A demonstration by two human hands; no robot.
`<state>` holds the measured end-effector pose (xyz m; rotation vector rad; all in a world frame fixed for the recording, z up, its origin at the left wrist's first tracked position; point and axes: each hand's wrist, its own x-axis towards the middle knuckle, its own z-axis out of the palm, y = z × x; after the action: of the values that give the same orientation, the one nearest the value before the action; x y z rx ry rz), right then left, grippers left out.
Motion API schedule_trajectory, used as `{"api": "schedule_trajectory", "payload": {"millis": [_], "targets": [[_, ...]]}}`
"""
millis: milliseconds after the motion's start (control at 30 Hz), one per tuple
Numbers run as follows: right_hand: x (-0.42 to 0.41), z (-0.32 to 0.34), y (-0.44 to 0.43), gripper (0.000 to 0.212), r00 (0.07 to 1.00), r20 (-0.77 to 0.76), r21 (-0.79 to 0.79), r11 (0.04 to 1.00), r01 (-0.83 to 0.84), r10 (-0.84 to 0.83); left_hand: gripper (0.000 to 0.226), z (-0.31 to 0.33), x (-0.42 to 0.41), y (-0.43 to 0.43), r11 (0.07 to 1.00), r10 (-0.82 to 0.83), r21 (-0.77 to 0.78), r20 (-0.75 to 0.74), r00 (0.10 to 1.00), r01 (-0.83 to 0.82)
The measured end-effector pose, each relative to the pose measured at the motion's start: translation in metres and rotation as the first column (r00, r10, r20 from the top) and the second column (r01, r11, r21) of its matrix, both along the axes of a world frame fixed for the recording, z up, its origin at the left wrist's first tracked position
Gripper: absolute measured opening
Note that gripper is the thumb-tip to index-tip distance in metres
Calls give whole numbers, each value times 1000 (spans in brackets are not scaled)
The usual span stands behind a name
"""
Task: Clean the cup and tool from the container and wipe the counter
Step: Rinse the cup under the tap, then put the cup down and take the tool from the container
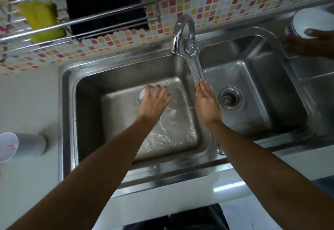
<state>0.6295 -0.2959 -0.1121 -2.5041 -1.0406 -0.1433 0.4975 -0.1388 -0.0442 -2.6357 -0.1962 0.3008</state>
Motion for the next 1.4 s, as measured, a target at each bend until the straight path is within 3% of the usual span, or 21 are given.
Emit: {"api": "schedule_trajectory", "payload": {"millis": [100,233,367,467,533,633,700,767,867,967,1067,1167,1400], "targets": [[0,-1,1,50,1000,26,9,1000,5,-6,80,-6,-4,1,996,-86,34,-5,996,87],[0,-2,2,48,1000,22,13,1000,5,-5,62,-6,-11,7,985,-156,78,37,987,153],[2,-5,1,47,1000,3,1,1000,9,-9,53,-10,-24,15,984,-171,72,169,971,161],[1,-2,1,46,1000,11,-14,1000,-12,12,65,-1,-39,11,999,-6,-46,289,957,20],[1,-1,0,46,1000,11,-30,999,-22,23,77,6,-53,6,964,208,-229,319,924,-138],[0,1,-1,49,998,45,-60,997,-42,45,84,9,-81,5,778,524,-535,263,810,-330],[-2,6,-2,54,995,63,-117,991,-71,79,81,16,-106,3,628,656,-706,253,711,-327],[-5,13,-5,61,992,57,-191,977,-98,110,81,27,-134,-2,539,726,-795,271,633,-278],[-32,21,-10,56,984,66,-214,966,-147,165,86,38,-183,0,498,789,-825,302,535,-268],[-85,24,3,53,962,-45,-163,948,-274,270,77,50,-238,9,440,844,-871,319,431,-217],[-138,33,48,50,901,-180,-23,914,-405,395,82,62,-292,22,365,918,-908,315,243,-204],[-195,61,110,53,822,-315,85,877,-473,474,87,69,-345,38,350,936,-906,329,123,-240],[-317,129,234,90,608,-487,214,760,-613,627,87,55,-430,82,255,967,-921,250,56,-294]]}}
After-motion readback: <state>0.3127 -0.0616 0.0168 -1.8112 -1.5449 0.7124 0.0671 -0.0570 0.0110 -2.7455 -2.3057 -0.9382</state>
